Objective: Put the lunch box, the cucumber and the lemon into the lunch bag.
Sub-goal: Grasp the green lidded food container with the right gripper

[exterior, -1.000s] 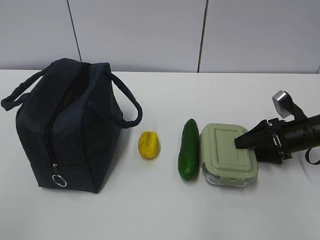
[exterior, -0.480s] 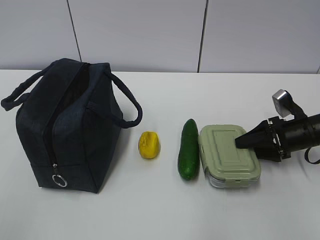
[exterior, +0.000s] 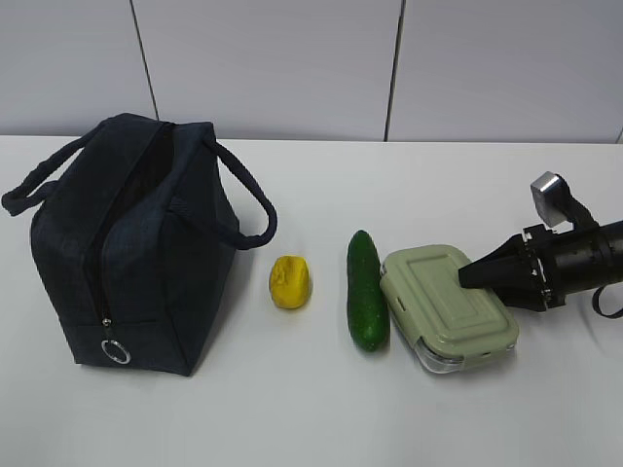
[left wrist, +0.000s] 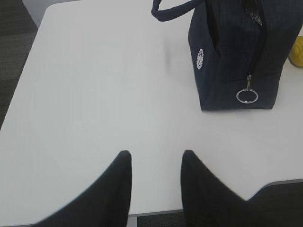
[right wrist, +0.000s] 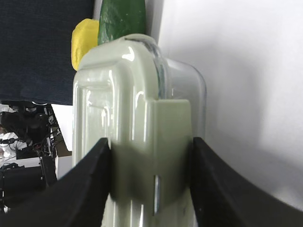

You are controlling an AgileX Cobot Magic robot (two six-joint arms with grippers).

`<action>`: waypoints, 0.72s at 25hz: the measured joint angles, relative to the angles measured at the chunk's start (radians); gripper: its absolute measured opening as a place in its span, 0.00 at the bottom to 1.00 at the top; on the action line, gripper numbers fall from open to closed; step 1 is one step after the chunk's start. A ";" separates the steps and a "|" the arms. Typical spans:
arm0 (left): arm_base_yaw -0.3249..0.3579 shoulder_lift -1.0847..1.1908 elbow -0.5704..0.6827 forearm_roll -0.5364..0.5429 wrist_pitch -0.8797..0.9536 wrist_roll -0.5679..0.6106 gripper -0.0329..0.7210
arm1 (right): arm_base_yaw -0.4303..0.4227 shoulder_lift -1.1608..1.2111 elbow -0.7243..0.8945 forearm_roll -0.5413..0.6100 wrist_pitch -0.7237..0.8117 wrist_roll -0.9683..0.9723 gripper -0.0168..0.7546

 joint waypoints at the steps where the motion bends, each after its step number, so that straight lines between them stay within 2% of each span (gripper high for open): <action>1: 0.000 0.000 0.000 0.000 0.000 0.000 0.36 | 0.000 0.000 0.000 0.000 0.000 0.000 0.50; 5: 0.000 0.057 -0.016 -0.019 0.023 0.000 0.36 | 0.000 0.000 0.000 0.000 0.000 0.000 0.50; 8: 0.000 0.204 -0.069 -0.065 0.032 0.000 0.36 | 0.000 0.000 0.000 0.000 0.000 0.000 0.50; 13: 0.000 0.505 -0.223 -0.188 0.028 0.014 0.36 | 0.000 0.000 0.000 0.000 0.000 0.000 0.50; 18: 0.000 0.845 -0.400 -0.260 -0.016 0.089 0.36 | 0.000 0.000 0.000 0.002 0.002 0.000 0.50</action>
